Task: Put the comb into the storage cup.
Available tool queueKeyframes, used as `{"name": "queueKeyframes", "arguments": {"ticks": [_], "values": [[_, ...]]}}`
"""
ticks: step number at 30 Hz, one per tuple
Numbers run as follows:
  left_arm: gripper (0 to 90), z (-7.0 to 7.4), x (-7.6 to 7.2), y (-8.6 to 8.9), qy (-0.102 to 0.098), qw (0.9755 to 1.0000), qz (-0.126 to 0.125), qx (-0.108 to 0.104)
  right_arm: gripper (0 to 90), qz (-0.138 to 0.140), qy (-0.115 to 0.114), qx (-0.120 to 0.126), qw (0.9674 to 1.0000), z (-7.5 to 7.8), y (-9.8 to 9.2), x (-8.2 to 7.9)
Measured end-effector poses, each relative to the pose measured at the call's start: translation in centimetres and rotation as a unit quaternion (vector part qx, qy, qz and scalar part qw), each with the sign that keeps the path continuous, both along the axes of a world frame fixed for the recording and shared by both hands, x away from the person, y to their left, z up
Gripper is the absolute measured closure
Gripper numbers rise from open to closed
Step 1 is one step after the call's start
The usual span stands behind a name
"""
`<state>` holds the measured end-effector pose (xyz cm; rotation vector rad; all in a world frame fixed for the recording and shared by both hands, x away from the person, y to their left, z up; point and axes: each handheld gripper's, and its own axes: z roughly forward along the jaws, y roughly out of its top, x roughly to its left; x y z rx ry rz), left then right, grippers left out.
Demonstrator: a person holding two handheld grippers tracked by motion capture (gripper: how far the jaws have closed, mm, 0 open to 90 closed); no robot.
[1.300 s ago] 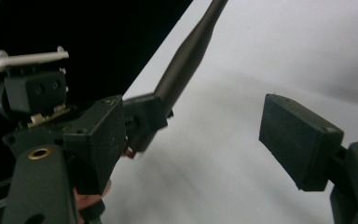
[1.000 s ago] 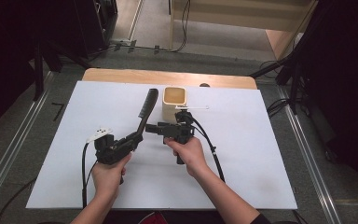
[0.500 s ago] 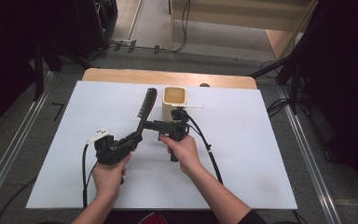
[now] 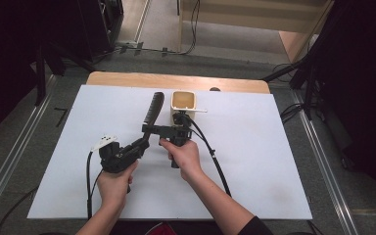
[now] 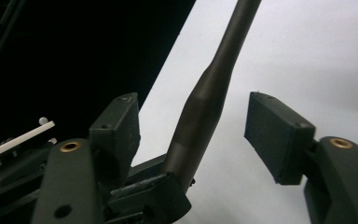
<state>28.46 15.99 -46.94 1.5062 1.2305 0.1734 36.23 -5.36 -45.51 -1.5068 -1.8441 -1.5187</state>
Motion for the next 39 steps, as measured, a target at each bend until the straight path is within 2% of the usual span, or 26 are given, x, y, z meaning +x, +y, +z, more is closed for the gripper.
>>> {"name": "queueKeyframes", "arguments": {"ticks": [5,7,12,14,17,21,29,39], "values": [[73.7,-0.03,-0.07,-0.12,-0.001,1.0,0.001,-0.001,42.9,-0.012,0.01,0.002,0.9999,-0.21,0.19,0.17],[73.7,-0.09,-0.1,-0.16,0.0,1.0,-0.001,0.001,44.3,-0.008,0.006,0.002,0.9999,-0.3,0.31,0.2],[73.7,-0.21,-0.13,-0.41,0.0,1.0,0.0,0.006,55.0,-0.014,0.013,-0.001,0.9998,-0.31,0.37,0.19],[73.7,-0.25,-0.16,-0.43,-0.001,1.0,0.001,0.005,60.9,-0.018,0.017,-0.002,0.9997,-0.25,0.34,0.16],[73.7,-0.24,-0.18,-0.39,-0.002,1.0,0.001,0.001,65.1,-0.021,0.021,0.0,0.9995,-0.24,0.31,0.18],[73.7,-0.3,-0.17,-0.39,-0.003,1.0,-0.002,0.0,67.1,-0.018,0.039,0.01,0.999,-0.27,0.11,0.34],[73.5,-0.41,-0.09,-0.22,0.001,0.9999,-0.007,-0.015,69.0,-0.018,0.049,0.023,0.9984,-0.2,0.0,0.41],[72.6,-0.2,-0.07,-0.21,0.007,0.9998,-0.018,-0.006,69.9,-0.009,0.063,0.031,0.9975,-0.14,-0.21,0.49]]}}
